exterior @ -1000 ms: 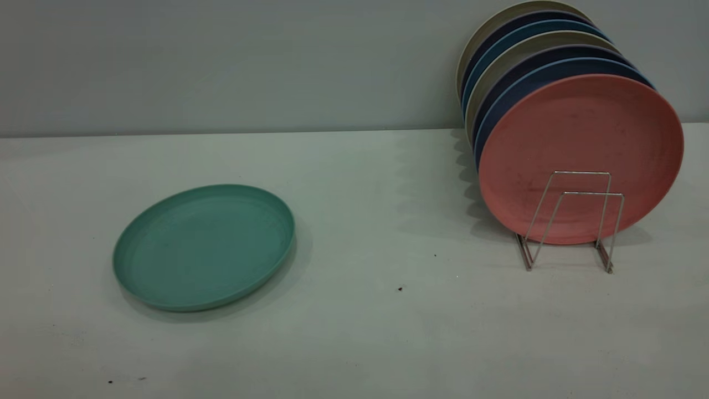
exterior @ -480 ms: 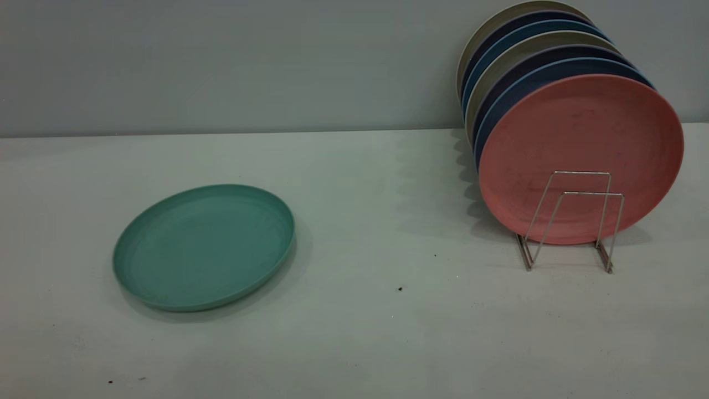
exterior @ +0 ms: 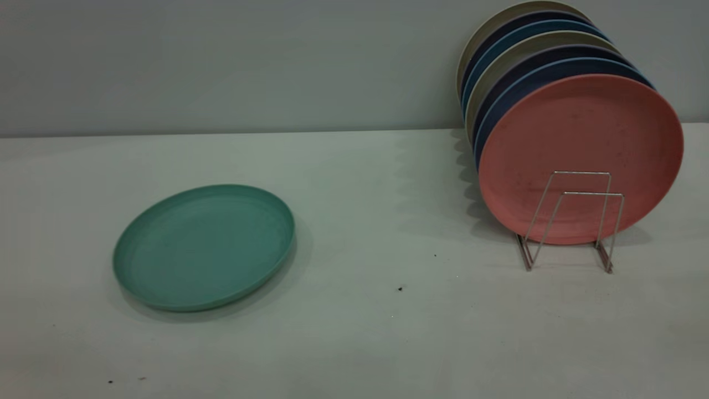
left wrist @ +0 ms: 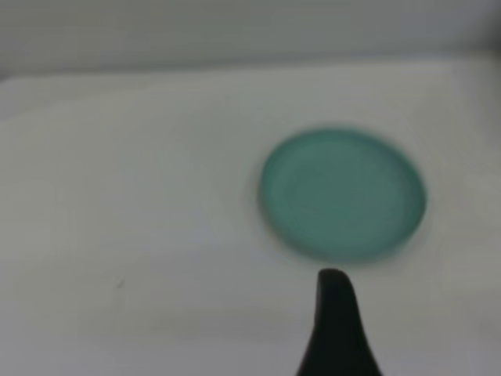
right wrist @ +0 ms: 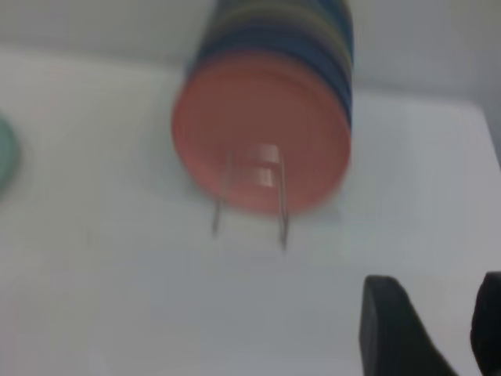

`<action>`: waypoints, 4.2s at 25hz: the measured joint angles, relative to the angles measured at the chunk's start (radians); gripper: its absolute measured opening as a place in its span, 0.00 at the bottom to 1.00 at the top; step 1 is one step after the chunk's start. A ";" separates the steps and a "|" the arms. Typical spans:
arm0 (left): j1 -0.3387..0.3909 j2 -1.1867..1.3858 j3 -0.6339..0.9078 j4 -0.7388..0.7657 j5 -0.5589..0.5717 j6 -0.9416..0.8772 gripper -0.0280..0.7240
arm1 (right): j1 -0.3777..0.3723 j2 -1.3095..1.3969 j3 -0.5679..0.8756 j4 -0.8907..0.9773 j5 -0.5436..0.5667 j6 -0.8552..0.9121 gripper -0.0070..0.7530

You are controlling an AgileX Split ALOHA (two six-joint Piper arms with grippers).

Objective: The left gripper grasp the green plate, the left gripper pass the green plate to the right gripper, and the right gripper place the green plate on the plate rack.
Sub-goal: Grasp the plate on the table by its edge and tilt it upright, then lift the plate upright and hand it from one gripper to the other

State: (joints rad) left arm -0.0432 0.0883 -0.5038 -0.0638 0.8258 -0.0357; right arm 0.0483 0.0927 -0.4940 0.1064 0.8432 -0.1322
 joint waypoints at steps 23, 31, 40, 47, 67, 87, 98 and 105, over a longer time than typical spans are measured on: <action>0.066 1.742 -0.290 -1.181 -0.469 0.966 0.73 | 0.000 0.722 -0.079 0.401 -0.198 -0.453 0.50; 0.200 1.893 -0.307 -1.513 -0.441 1.263 0.73 | 0.000 0.722 -0.079 0.402 -0.201 -0.453 0.51; 0.397 1.969 -0.312 -1.509 -0.301 1.291 0.73 | 0.000 0.722 -0.079 0.403 -0.205 -0.454 0.51; 0.387 2.059 -0.312 -1.596 -0.273 1.388 0.73 | 0.000 0.722 -0.079 0.404 -0.205 -0.455 0.51; 0.336 2.242 -0.414 -1.649 -0.200 1.431 0.34 | 0.000 0.722 -0.079 0.404 -0.210 -0.454 0.51; 0.157 2.058 -0.499 -1.436 -0.275 1.430 0.06 | 0.000 1.038 -0.080 0.929 -0.261 -0.822 0.50; -0.085 2.048 -0.500 -1.424 -0.274 1.377 0.06 | 0.000 1.452 -0.087 1.470 -0.248 -1.380 0.41; -0.168 2.048 -0.500 -1.479 -0.227 1.375 0.06 | 0.000 1.611 -0.089 1.591 -0.194 -1.502 0.41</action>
State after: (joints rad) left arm -0.2114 2.1365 -1.0038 -1.5433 0.5984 1.3396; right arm 0.0483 1.7035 -0.5830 1.6975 0.6491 -1.6346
